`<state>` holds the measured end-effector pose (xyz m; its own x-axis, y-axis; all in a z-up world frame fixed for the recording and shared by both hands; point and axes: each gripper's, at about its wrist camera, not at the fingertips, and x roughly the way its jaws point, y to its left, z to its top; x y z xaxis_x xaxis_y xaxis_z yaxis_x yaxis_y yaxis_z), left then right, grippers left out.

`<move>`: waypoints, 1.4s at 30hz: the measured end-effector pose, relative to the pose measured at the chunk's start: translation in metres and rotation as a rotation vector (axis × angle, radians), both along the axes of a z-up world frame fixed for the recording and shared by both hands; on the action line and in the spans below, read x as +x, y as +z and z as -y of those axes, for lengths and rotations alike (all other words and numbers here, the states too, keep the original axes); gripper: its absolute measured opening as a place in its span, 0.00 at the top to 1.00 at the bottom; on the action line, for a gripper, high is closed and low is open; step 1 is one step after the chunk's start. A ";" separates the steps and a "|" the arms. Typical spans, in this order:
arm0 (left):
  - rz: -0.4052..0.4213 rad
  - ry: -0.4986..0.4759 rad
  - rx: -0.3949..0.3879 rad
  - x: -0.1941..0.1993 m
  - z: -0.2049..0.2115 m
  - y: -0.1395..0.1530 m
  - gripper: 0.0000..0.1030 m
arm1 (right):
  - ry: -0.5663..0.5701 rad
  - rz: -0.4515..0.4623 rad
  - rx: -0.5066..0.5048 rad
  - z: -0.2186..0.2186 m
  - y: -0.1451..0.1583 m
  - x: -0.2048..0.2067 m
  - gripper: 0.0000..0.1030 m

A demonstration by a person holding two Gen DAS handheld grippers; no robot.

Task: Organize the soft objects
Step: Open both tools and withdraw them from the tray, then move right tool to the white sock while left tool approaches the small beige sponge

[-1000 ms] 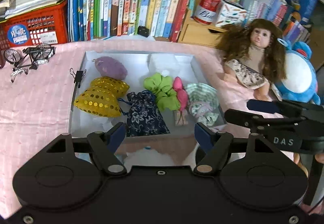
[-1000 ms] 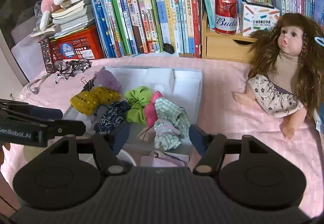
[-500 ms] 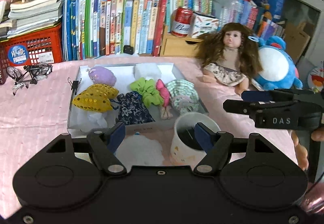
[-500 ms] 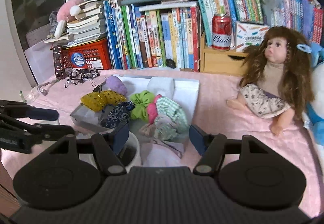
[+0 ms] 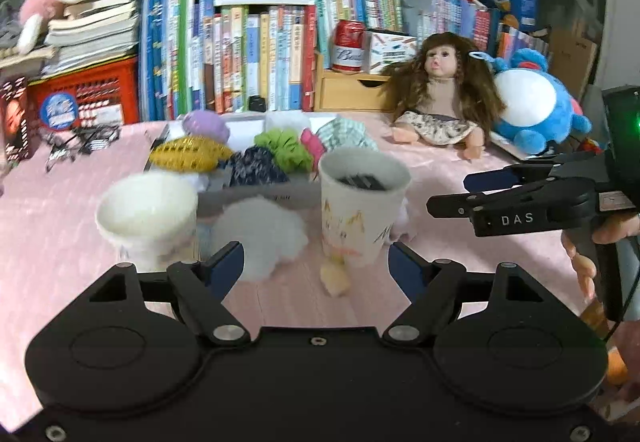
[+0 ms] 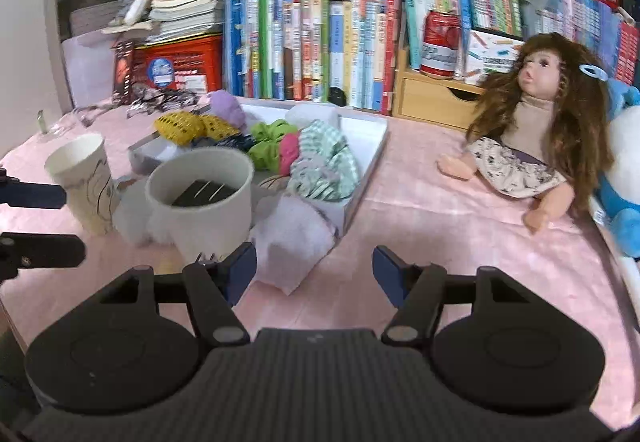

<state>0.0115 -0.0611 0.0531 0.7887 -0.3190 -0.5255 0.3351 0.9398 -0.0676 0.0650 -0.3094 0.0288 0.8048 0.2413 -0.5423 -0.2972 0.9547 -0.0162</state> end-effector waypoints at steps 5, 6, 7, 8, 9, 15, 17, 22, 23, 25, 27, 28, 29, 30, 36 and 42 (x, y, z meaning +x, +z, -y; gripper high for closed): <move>-0.002 0.048 0.008 -0.006 0.012 -0.029 0.33 | 0.101 -0.012 -0.100 -0.012 -0.014 0.003 0.25; -0.009 0.052 0.009 -0.006 0.015 -0.034 0.37 | 0.116 -0.013 -0.118 -0.014 -0.015 0.005 0.25; -0.013 0.056 0.008 -0.005 0.018 -0.037 0.41 | 0.124 -0.013 -0.133 -0.015 -0.016 0.007 0.26; -0.015 0.066 0.006 -0.003 0.020 -0.041 0.43 | 0.128 -0.012 -0.149 -0.017 -0.016 0.010 0.26; -0.016 0.074 0.004 0.000 0.022 -0.044 0.47 | 0.135 -0.011 -0.166 -0.019 -0.017 0.012 0.26; -0.043 0.096 0.000 0.019 0.031 -0.056 0.58 | 0.206 -0.014 -0.245 -0.034 -0.021 0.022 0.32; -0.056 0.091 0.009 0.025 0.035 -0.059 0.63 | 0.224 -0.026 -0.256 -0.038 -0.024 0.023 0.37; -0.081 0.070 -0.027 0.032 0.034 -0.063 0.88 | 0.189 -0.050 -0.241 -0.041 -0.030 0.021 0.82; -0.086 0.062 -0.032 0.032 0.034 -0.062 0.88 | 0.179 -0.041 -0.238 -0.040 -0.031 0.018 0.84; -0.086 0.056 -0.029 0.030 0.033 -0.062 0.92 | 0.156 -0.029 -0.227 -0.037 -0.030 0.012 0.89; -0.089 0.044 -0.025 0.027 0.031 -0.062 0.93 | 0.138 -0.021 -0.209 -0.033 -0.029 0.003 0.90; -0.090 0.040 -0.024 0.025 0.030 -0.062 0.93 | 0.133 -0.021 -0.200 -0.031 -0.028 -0.002 0.91; -0.087 0.039 -0.023 0.022 0.028 -0.061 0.93 | 0.128 -0.016 -0.190 -0.030 -0.027 -0.007 0.92; -0.083 0.038 -0.018 0.019 0.026 -0.061 0.93 | 0.128 -0.015 -0.179 -0.028 -0.026 -0.012 0.92; -0.061 0.046 -0.021 0.017 0.026 -0.060 0.87 | 0.090 0.034 -0.137 -0.022 -0.021 -0.022 0.60; -0.048 0.055 -0.037 0.024 0.031 -0.058 0.71 | 0.053 0.015 -0.114 -0.028 -0.020 0.003 0.58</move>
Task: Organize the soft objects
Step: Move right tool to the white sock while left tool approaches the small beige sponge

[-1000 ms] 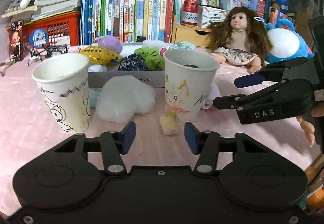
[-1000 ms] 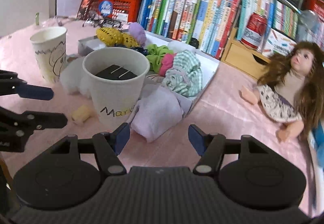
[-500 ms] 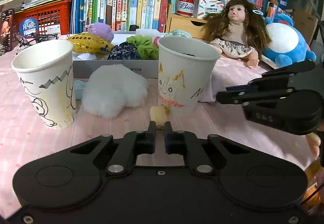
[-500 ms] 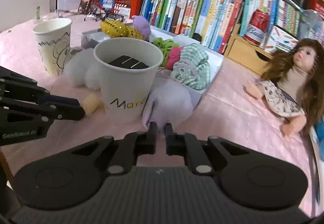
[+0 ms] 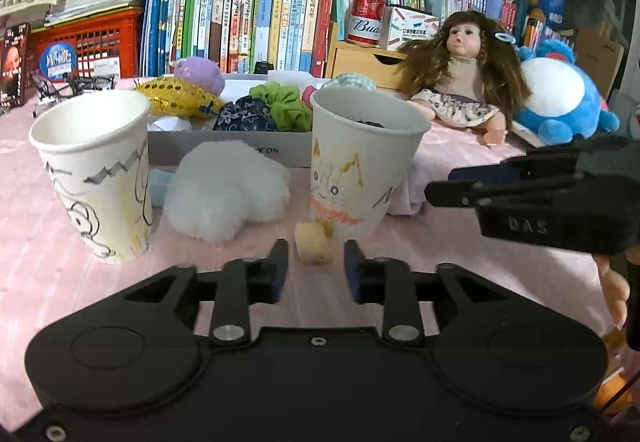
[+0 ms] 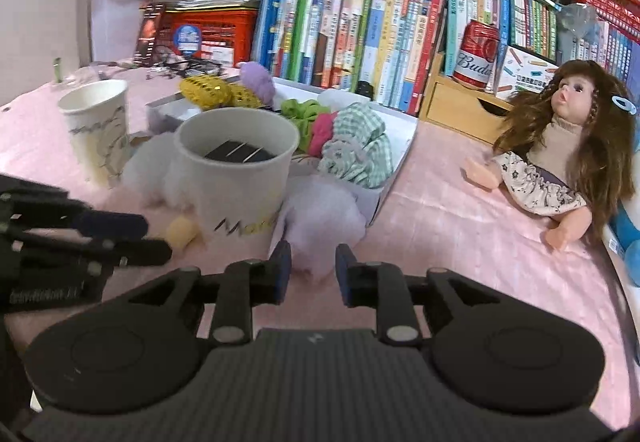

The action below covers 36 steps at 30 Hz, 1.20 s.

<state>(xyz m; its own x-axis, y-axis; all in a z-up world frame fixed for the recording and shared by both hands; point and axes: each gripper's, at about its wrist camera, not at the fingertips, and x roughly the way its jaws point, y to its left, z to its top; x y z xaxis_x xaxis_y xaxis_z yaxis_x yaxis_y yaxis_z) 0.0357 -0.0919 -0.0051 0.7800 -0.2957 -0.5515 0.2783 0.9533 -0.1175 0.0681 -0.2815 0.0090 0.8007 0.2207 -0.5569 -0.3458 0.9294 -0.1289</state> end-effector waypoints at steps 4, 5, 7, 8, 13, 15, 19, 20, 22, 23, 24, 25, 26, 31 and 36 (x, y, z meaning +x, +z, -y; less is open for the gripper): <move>-0.035 0.007 0.007 0.012 0.005 -0.005 0.71 | -0.022 -0.040 0.056 -0.001 -0.002 0.018 0.58; -0.035 0.008 0.005 0.014 0.005 -0.006 0.71 | -0.029 -0.048 0.062 -0.002 -0.003 0.020 0.58; -0.037 0.020 0.011 0.016 0.005 -0.005 0.84 | -0.058 -0.067 0.084 -0.002 -0.006 0.023 0.84; -0.041 0.019 0.009 0.017 0.005 -0.005 0.84 | -0.075 -0.072 0.091 -0.002 -0.006 0.023 0.84; -0.041 -0.004 0.018 0.013 0.001 -0.004 0.84 | -0.156 -0.069 0.086 0.006 -0.004 0.012 0.87; -0.041 -0.009 0.014 0.009 -0.001 -0.003 0.84 | -0.174 -0.078 0.112 0.015 -0.002 0.004 0.87; -0.040 -0.020 0.013 0.000 -0.007 -0.001 0.84 | -0.175 -0.097 0.164 0.031 -0.001 -0.018 0.87; -0.038 -0.024 0.016 -0.003 -0.009 0.000 0.84 | -0.154 -0.105 0.181 0.032 0.000 -0.024 0.87; -0.036 -0.030 0.019 -0.009 -0.012 0.000 0.84 | -0.114 -0.118 0.192 0.032 0.000 -0.039 0.86; -0.035 -0.034 0.020 -0.011 -0.013 0.000 0.84 | -0.099 -0.120 0.189 0.031 0.000 -0.047 0.86; -0.035 -0.035 0.020 -0.013 -0.014 0.000 0.84 | -0.086 -0.122 0.186 0.029 0.000 -0.054 0.85; -0.036 -0.034 0.020 -0.016 -0.015 0.000 0.83 | -0.074 -0.120 0.186 0.027 -0.001 -0.060 0.84; -0.034 -0.035 0.019 -0.017 -0.016 0.000 0.83 | -0.066 -0.113 0.187 0.026 0.000 -0.065 0.82; -0.017 -0.033 0.017 -0.024 -0.017 0.001 0.82 | -0.052 -0.058 0.172 0.017 -0.001 -0.089 0.46; 0.015 -0.018 0.046 -0.026 -0.014 -0.001 0.66 | -0.104 0.034 0.195 0.009 -0.003 -0.102 0.30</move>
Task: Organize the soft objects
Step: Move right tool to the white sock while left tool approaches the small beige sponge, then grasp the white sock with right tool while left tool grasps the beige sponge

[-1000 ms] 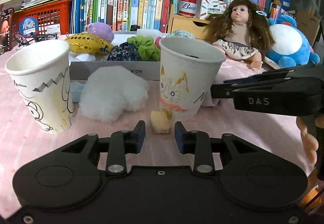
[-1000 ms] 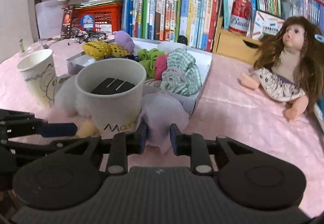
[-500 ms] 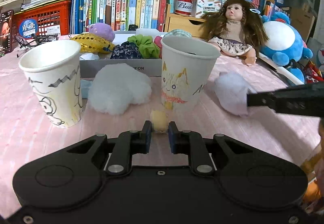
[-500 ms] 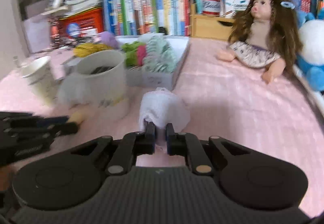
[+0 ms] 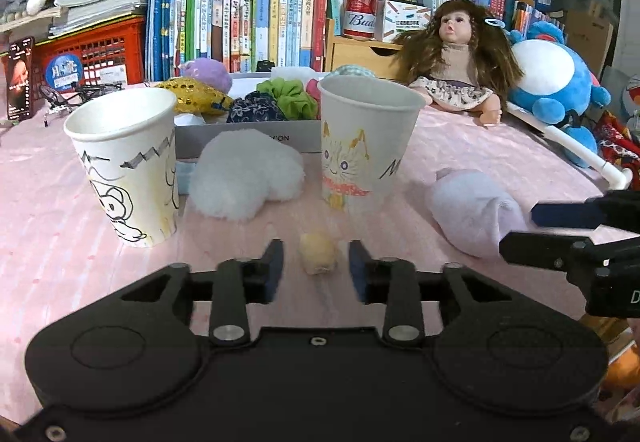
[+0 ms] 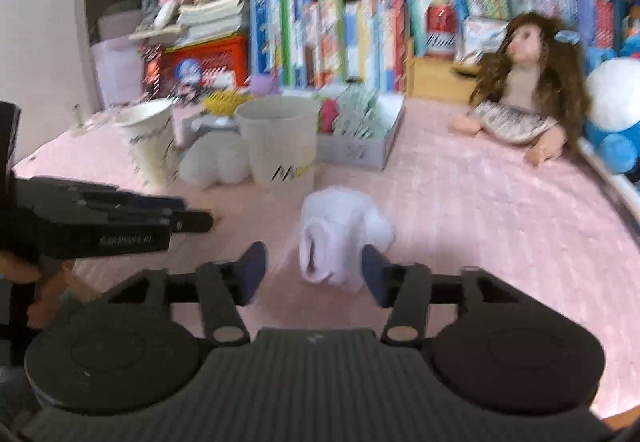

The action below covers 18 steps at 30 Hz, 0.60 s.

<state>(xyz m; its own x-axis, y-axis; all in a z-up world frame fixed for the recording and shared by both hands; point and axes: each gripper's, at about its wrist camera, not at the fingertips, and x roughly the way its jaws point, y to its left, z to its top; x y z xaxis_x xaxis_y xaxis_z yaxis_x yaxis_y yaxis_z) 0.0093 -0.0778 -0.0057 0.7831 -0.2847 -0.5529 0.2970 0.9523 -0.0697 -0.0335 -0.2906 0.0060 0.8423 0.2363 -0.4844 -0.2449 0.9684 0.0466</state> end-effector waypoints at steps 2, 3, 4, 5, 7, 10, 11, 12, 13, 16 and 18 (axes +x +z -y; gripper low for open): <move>-0.009 0.005 -0.007 0.003 0.001 -0.002 0.66 | -0.049 0.039 -0.009 -0.005 -0.002 0.001 0.29; -0.015 0.007 -0.012 0.004 0.001 -0.002 0.66 | -0.076 0.058 -0.016 -0.009 -0.004 0.003 0.29; -0.019 0.009 -0.014 0.006 0.001 -0.004 0.66 | -0.098 0.072 -0.020 -0.012 -0.006 0.005 0.29; -0.021 0.011 -0.010 0.007 0.002 -0.005 0.66 | -0.112 0.081 -0.019 -0.014 -0.008 0.007 0.29; -0.016 0.011 0.002 0.007 0.004 -0.007 0.67 | -0.151 0.097 -0.003 -0.018 -0.013 0.010 0.29; -0.006 0.009 0.019 0.007 0.007 -0.009 0.67 | -0.197 0.106 0.037 -0.023 -0.020 0.014 0.29; -0.004 0.008 0.024 0.007 0.008 -0.009 0.67 | -0.216 0.105 0.049 -0.024 -0.022 0.017 0.29; -0.003 0.007 0.028 0.008 0.008 -0.009 0.67 | -0.229 0.102 0.059 -0.023 -0.024 0.018 0.29; -0.002 0.006 0.031 0.009 0.009 -0.009 0.67 | -0.242 0.098 0.070 -0.023 -0.026 0.020 0.29; 0.002 0.010 0.035 0.011 0.010 -0.010 0.67 | -0.261 0.097 0.082 -0.024 -0.031 0.022 0.29; 0.005 0.011 0.040 0.012 0.012 -0.010 0.67 | -0.265 0.102 0.067 -0.027 -0.033 0.023 0.29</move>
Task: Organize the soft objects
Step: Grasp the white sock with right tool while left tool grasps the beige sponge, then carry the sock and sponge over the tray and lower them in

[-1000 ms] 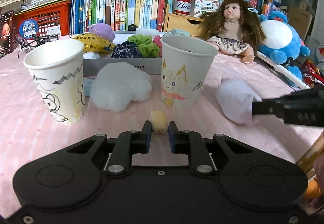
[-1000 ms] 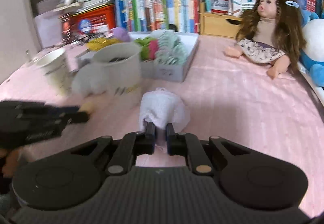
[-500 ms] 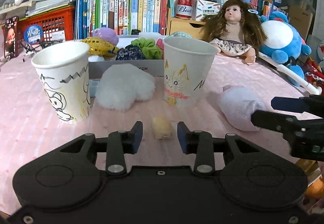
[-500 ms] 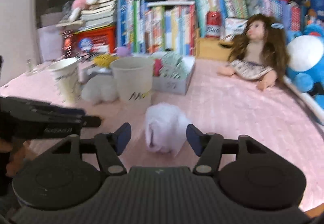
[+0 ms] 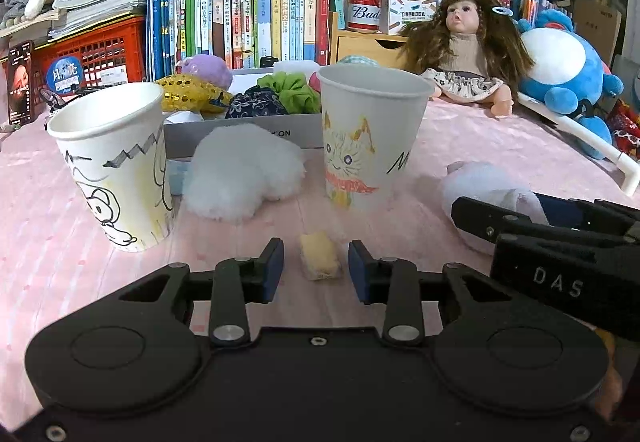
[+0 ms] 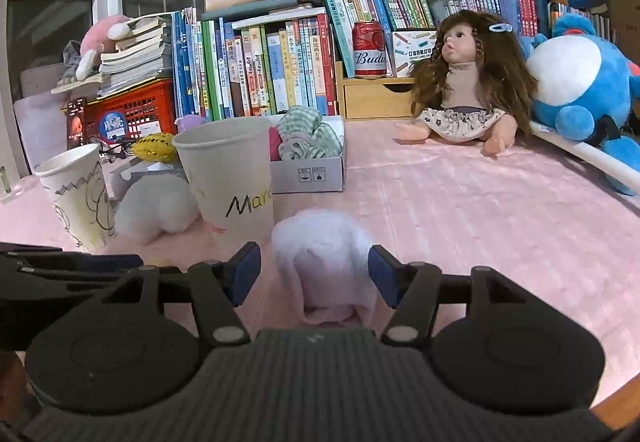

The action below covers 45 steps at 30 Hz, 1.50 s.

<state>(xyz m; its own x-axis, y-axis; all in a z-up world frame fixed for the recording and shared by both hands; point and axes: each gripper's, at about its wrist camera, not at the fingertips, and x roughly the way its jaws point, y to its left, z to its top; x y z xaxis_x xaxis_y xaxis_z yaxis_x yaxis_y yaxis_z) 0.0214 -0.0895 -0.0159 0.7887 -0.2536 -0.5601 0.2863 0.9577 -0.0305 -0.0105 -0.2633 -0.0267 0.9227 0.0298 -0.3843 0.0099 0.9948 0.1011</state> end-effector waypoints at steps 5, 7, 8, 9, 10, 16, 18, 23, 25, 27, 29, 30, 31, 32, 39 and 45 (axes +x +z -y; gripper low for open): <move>0.008 0.005 -0.001 0.001 0.001 -0.002 0.68 | -0.005 0.005 -0.032 -0.004 -0.003 -0.001 0.30; 0.013 0.001 -0.002 0.001 0.001 -0.002 0.74 | -0.013 0.006 -0.042 -0.005 -0.004 -0.001 0.34; 0.015 -0.002 -0.004 0.000 0.001 -0.002 0.76 | -0.015 0.005 -0.045 -0.005 -0.004 -0.001 0.35; 0.016 -0.003 -0.005 0.000 0.001 -0.003 0.78 | -0.021 0.002 -0.045 -0.004 -0.005 0.000 0.37; 0.018 -0.004 -0.004 0.000 0.002 -0.002 0.79 | -0.025 -0.002 -0.038 -0.003 -0.005 0.000 0.38; 0.019 -0.007 -0.005 0.000 0.002 -0.002 0.82 | -0.033 -0.004 -0.016 -0.001 -0.006 0.001 0.56; 0.014 -0.012 -0.010 -0.001 0.002 0.000 0.82 | -0.031 -0.003 -0.023 -0.003 -0.004 0.000 0.62; 0.028 -0.034 -0.011 -0.006 0.002 0.010 0.82 | -0.007 0.004 -0.008 -0.004 0.005 -0.003 0.68; 0.033 -0.047 -0.012 -0.008 0.002 0.018 0.82 | 0.001 0.011 -0.002 -0.004 0.010 -0.005 0.69; 0.033 -0.061 -0.022 -0.012 -0.001 0.027 0.82 | 0.006 0.027 -0.007 -0.004 0.017 -0.008 0.69; 0.041 -0.072 -0.049 -0.018 -0.006 0.038 0.82 | 0.014 0.045 -0.009 -0.003 0.026 -0.012 0.70; 0.045 -0.079 -0.058 -0.020 -0.009 0.044 0.82 | 0.017 0.056 -0.006 -0.003 0.031 -0.014 0.70; 0.052 -0.083 -0.065 -0.022 -0.012 0.051 0.82 | 0.019 0.066 -0.006 -0.002 0.036 -0.015 0.70; 0.060 -0.090 -0.069 -0.024 -0.013 0.057 0.82 | 0.019 0.076 -0.005 -0.002 0.041 -0.016 0.70; 0.085 -0.157 -0.109 -0.022 -0.029 0.107 0.82 | 0.036 0.146 0.020 0.006 0.082 -0.017 0.69; 0.075 -0.147 -0.151 0.003 -0.047 0.141 0.82 | 0.056 0.159 0.067 0.014 0.115 0.003 0.69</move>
